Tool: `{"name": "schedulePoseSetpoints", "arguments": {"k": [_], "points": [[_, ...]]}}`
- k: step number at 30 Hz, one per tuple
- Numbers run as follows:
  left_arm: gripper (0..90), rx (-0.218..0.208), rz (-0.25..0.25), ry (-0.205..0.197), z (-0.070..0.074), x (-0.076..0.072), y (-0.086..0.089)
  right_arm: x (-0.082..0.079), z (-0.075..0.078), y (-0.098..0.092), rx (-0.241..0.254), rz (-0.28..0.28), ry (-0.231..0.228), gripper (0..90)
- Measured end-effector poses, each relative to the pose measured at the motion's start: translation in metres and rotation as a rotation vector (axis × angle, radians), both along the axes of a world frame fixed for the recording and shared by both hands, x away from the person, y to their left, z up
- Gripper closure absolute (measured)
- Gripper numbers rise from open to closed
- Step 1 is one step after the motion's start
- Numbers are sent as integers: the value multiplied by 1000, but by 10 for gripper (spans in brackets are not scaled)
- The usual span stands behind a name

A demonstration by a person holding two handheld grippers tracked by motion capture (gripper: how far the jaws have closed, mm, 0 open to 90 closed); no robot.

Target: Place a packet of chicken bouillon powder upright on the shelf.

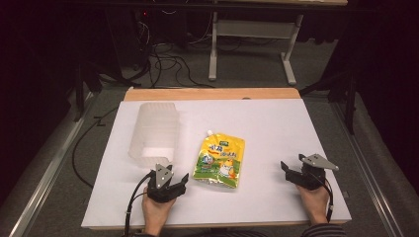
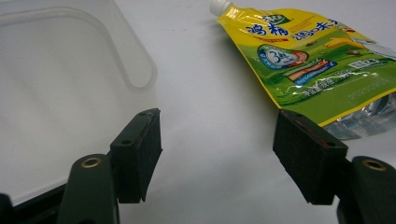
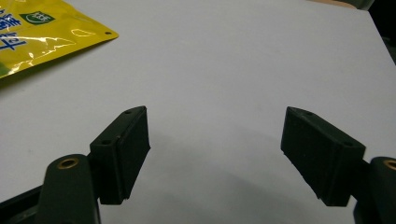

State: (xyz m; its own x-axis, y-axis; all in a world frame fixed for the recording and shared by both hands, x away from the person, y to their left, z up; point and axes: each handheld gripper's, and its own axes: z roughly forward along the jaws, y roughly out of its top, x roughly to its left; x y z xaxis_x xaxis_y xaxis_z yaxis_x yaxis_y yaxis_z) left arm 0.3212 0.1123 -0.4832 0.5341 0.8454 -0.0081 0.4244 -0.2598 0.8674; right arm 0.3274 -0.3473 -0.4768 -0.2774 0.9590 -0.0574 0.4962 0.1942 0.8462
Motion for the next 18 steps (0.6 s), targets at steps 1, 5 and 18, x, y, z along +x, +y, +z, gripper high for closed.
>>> {"name": "schedulePoseSetpoints", "arguments": {"k": [1, 5, 18], "points": [[334, -1, 0, -2, 0, 0, 0, 0, 0, 0, 6, -2, 6, 249], [335, -3, -3, 6, 0, 1, 0, 0, 0, -1, 7, -3, 1, 250], [354, -24, -46, 18, 2, -4, 3, 0, 0, 2, -25, 5, -4, 283]]}}
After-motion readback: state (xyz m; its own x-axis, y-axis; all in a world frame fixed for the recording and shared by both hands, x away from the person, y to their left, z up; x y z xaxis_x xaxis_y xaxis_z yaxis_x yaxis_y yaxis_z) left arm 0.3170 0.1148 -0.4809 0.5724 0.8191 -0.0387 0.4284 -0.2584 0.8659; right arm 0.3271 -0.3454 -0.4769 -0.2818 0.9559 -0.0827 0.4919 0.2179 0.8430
